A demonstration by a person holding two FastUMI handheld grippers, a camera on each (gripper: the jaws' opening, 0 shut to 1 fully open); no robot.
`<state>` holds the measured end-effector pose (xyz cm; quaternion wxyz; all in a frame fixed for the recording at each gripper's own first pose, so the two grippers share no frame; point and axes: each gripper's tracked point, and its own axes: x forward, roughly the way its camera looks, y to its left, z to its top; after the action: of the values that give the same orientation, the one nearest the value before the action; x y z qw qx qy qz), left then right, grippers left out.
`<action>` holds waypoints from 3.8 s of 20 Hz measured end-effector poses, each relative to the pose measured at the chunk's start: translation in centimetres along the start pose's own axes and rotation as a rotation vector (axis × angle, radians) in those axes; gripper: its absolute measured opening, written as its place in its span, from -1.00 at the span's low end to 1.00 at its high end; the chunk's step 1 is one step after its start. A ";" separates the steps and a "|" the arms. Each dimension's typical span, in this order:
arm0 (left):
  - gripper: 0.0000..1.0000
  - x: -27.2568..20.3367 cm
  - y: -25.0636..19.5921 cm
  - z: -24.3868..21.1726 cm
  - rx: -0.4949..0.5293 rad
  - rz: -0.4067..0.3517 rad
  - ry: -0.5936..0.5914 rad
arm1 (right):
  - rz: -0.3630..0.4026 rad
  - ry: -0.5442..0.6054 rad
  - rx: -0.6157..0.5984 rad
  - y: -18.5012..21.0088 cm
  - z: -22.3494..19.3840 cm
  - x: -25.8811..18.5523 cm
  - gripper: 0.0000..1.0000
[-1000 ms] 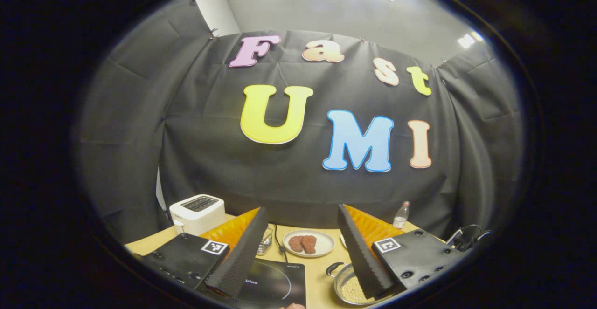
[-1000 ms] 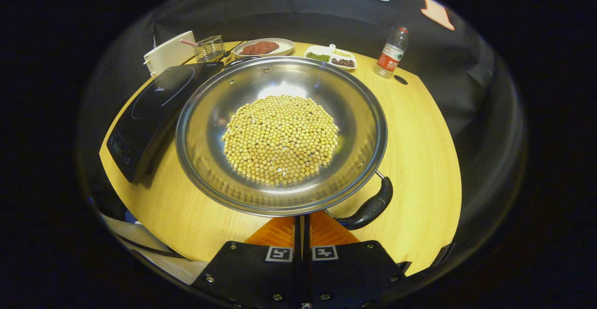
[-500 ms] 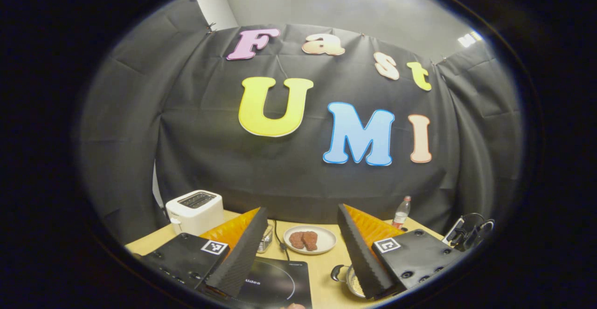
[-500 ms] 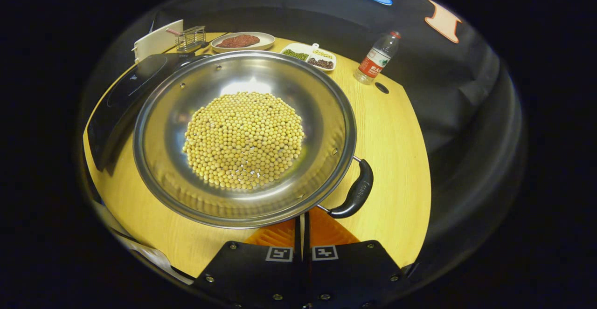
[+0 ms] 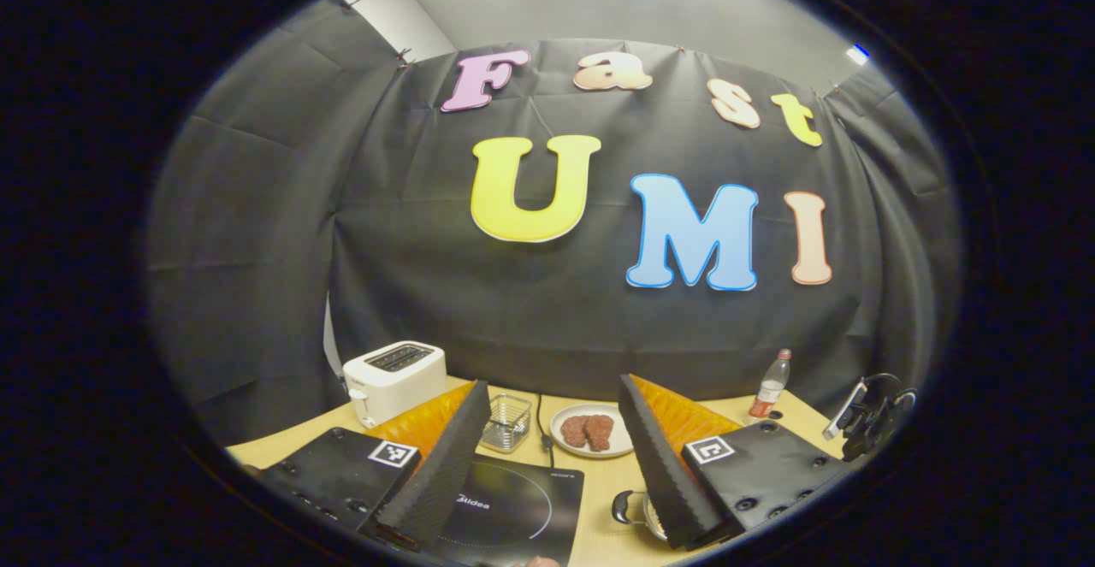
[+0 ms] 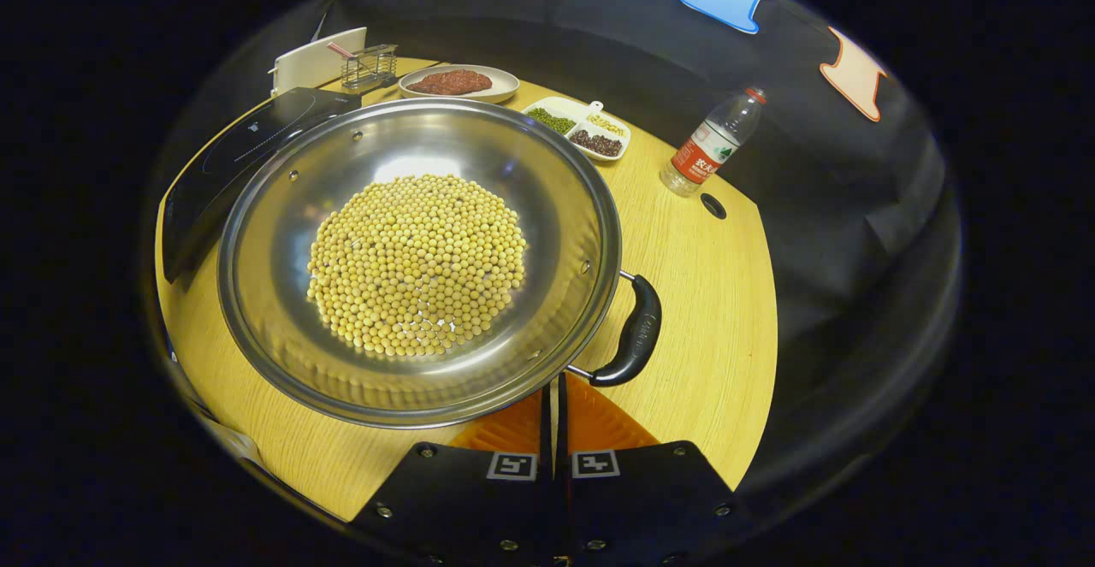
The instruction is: First push the handle of the pot to place it horizontally, then grasp the pot with both hands and set it on the induction cooktop.
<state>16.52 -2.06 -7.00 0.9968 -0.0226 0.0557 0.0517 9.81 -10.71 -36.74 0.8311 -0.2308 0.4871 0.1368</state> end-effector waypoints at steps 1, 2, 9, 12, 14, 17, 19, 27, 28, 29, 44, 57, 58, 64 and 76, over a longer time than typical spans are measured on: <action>0.96 -0.2 -0.1 -0.2 0.009 0.013 0.006 | -0.005 -0.012 0.011 -0.2 0.3 0.3 -0.98; 0.96 -0.5 -0.2 -0.4 0.019 0.021 0.011 | -0.015 -0.022 0.024 -0.5 0.6 0.5 -0.98; 0.96 0.1 -2.4 -2.9 0.031 0.011 0.055 | -0.065 -0.106 0.157 -3.3 1.7 -0.6 -0.94; 0.96 0.7 -3.5 -5.1 0.044 -0.010 0.095 | -0.060 -0.199 0.266 -4.1 2.7 -2.3 0.08; 1.00 1.3 -4.4 -6.4 0.046 -0.031 0.118 | -0.084 -0.253 0.316 -5.1 3.1 -3.5 0.58; 1.00 2.2 -5.8 -8.8 0.061 -0.069 0.163 | -0.089 -0.315 0.383 -5.3 4.0 -4.8 0.99; 0.96 2.7 -6.8 -10.3 0.068 -0.096 0.197 | -0.082 -0.341 0.409 -5.1 4.7 -5.3 0.96; 0.90 4.7 -10.1 -16.9 0.089 -0.175 0.342 | -0.038 -0.350 0.472 -3.9 6.4 -4.5 0.96; 0.90 4.9 -10.3 -17.7 0.089 -0.180 0.367 | -0.033 -0.345 0.477 -3.7 6.5 -4.2 0.96; 0.90 5.0 -10.6 -18.7 0.088 -0.184 0.392 | -0.031 -0.341 0.480 -3.7 6.6 -4.0 0.95; 0.97 6.3 -10.9 -27.6 0.080 -0.196 0.638 | -0.001 -0.249 0.515 -2.8 7.0 -0.2 0.95; 0.92 6.5 -11.6 -30.4 0.081 -0.190 0.722 | 0.024 -0.145 0.539 -2.3 5.9 3.3 0.94; 0.96 6.4 -11.2 -30.6 0.092 -0.180 0.727 | 0.024 -0.137 0.541 -2.3 5.7 3.4 0.89; 0.56 6.5 -10.8 -31.2 0.071 -0.138 0.741 | 0.024 -0.127 0.564 -2.5 6.0 3.8 0.24; 0.36 6.1 -11.2 -28.5 0.047 -0.102 0.667 | 0.049 -0.145 0.545 -2.9 6.2 2.1 -0.12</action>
<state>20.66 -14.03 -35.59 0.9252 -0.0183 0.3789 -0.0100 16.75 -10.02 -35.30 0.8915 0.0234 0.4508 0.0370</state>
